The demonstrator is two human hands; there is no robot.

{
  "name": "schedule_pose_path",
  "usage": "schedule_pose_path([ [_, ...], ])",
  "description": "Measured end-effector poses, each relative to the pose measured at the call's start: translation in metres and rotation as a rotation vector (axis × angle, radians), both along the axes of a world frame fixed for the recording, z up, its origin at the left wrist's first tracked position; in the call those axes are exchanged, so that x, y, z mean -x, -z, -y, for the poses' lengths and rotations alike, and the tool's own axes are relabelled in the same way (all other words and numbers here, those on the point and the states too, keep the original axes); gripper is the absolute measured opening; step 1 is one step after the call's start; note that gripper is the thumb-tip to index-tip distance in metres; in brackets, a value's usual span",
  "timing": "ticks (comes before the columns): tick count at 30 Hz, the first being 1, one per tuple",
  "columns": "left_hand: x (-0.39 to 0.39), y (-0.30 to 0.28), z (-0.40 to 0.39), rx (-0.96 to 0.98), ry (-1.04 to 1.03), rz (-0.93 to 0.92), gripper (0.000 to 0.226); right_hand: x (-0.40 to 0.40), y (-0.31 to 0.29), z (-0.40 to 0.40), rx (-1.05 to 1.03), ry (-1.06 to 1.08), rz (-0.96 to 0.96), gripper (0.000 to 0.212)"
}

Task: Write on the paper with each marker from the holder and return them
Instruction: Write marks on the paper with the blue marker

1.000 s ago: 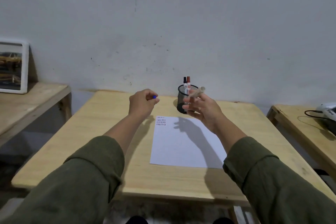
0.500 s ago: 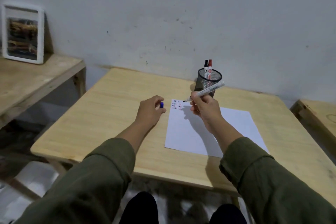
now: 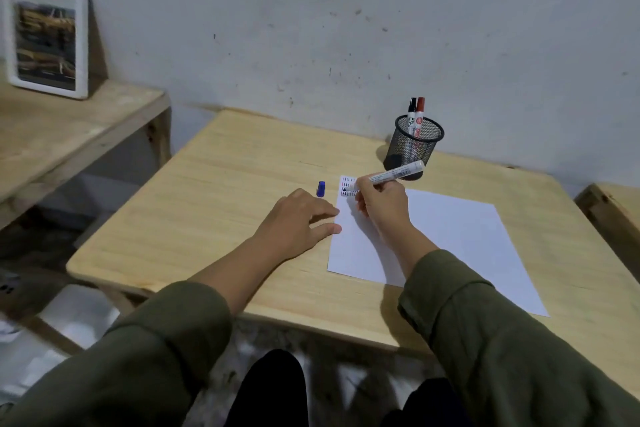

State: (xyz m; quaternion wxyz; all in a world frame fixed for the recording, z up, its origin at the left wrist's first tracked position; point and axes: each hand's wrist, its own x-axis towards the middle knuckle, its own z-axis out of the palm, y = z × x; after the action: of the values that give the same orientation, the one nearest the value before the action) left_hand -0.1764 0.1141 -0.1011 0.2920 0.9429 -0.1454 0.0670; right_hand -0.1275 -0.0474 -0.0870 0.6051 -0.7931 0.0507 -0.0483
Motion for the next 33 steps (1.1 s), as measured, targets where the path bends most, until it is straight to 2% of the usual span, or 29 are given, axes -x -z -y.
schedule_pose_path([
  [5,-0.0024,0.0023,-0.0007,0.006,0.028,-0.009,0.035,-0.0003,0.0102,-0.0020,0.100,-0.010,0.025,0.024],
  [15,-0.0058,0.0050,-0.0013,0.035,0.023,-0.045,0.036,-0.0004,0.0130,-0.0019,0.036,-0.027,0.027,0.019],
  [21,-0.0051,0.0043,-0.0012,0.026,0.028,-0.042,0.036,0.0000,0.0118,-0.0026,0.096,-0.030,0.045,0.022],
  [33,-0.0058,0.0040,-0.0007,0.023,0.024,-0.039,0.036,0.0013,0.0105,-0.0024,0.089,-0.025,0.048,0.020],
])
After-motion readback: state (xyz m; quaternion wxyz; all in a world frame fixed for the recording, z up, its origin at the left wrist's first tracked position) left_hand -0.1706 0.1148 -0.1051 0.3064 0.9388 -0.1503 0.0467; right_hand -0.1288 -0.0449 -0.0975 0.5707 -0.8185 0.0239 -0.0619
